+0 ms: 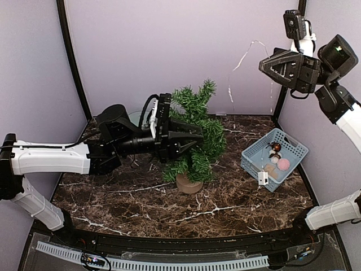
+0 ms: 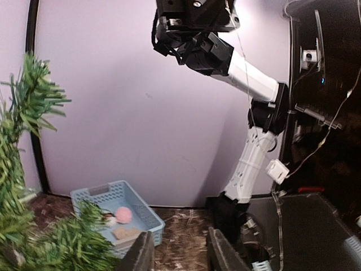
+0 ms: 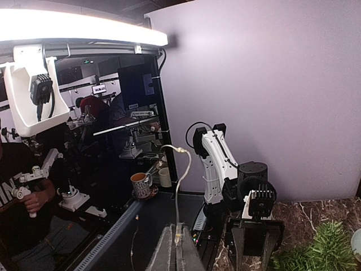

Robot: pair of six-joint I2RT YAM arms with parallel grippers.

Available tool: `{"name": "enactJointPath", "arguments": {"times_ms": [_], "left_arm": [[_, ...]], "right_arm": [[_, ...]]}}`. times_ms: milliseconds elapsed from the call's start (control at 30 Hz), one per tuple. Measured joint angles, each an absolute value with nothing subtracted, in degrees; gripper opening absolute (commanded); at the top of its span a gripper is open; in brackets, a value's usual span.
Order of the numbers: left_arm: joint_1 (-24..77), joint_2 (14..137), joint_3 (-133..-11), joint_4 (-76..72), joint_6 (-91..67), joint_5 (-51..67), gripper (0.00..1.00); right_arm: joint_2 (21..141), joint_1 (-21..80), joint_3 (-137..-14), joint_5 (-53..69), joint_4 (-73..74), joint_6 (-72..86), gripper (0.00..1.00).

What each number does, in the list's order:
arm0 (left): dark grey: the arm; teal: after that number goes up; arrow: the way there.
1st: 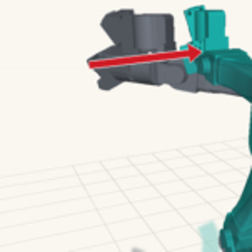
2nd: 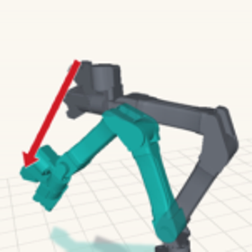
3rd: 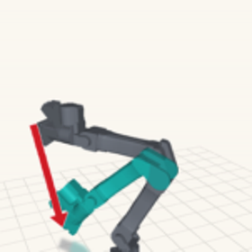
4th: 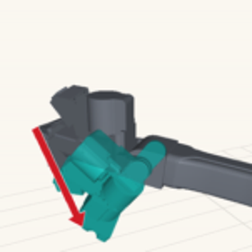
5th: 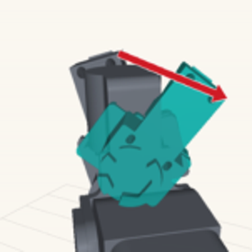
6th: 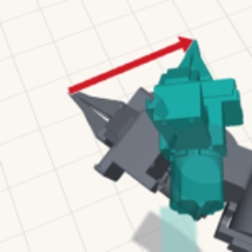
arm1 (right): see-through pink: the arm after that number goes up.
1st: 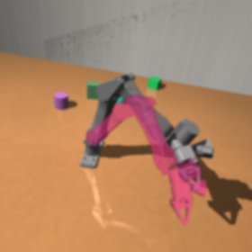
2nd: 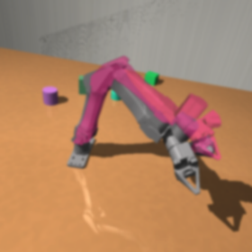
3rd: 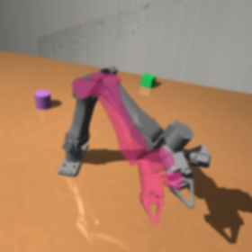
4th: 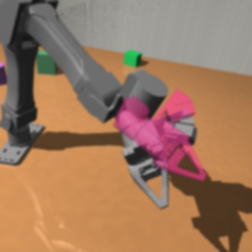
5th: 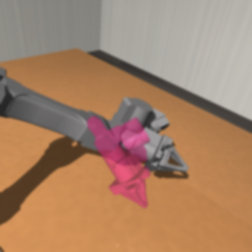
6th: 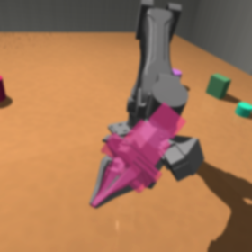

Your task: Decorate the small christmas tree

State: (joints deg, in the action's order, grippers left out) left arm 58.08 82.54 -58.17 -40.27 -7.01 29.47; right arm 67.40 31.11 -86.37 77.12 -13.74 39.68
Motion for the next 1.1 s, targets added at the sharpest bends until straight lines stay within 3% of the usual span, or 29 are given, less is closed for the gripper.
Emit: {"name": "enactJointPath", "arguments": {"times_ms": [100,167,600,1100], "left_arm": [[58.1,82.5,-58.2,-40.6,-7.3,29.5,0.06],[58.1,82.5,-58.2,-40.7,-6.7,29.4,0.00],[58.1,81.9,-57.0,-41.5,-6.8,27.4,0.00],[58.1,69.1,-55.4,-37.4,-4.4,19.2,0.00]], "right_arm": [[67.7,31.7,-86.4,77.1,-13.7,39.6,0.00],[67.7,31.9,-86.4,77.0,-13.8,39.5,0.00],[68.2,32.0,-86.7,76.5,-13.5,38.3,0.00],[67.8,32.3,-88.1,67.6,6.2,21.4,0.00]]}}
